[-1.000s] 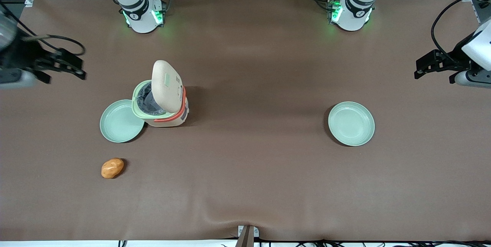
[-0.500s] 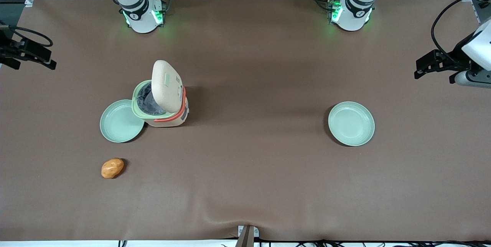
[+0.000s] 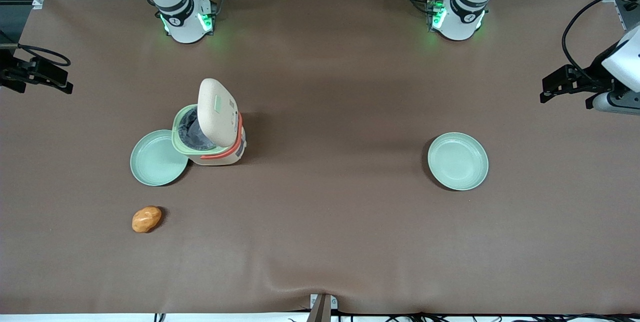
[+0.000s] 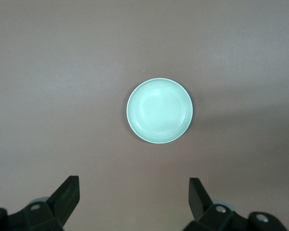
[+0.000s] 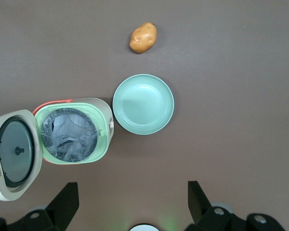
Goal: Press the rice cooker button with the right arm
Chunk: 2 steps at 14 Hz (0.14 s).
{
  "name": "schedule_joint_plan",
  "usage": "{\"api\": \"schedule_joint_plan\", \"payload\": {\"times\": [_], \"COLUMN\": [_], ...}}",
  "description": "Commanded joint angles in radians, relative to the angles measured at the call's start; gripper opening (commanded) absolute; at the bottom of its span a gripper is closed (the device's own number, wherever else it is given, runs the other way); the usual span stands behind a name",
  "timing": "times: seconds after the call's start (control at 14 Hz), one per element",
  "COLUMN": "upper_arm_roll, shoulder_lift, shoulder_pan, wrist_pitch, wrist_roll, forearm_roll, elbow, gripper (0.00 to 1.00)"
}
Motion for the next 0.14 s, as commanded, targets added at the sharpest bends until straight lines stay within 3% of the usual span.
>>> {"api": "schedule_joint_plan", "payload": {"times": [0.0, 0.07], "upper_arm_roll": [0.011, 0.011], "shoulder_lift": [-0.026, -0.027], "shoulder_pan": [-0.008, -0.008], "wrist_pitch": [0.005, 0.003], "wrist_roll": [0.002, 0.002], "forearm_roll": [-0.008, -0.008], "elbow": [-0.025, -0.025], "gripper": [1.00, 1.00]}}
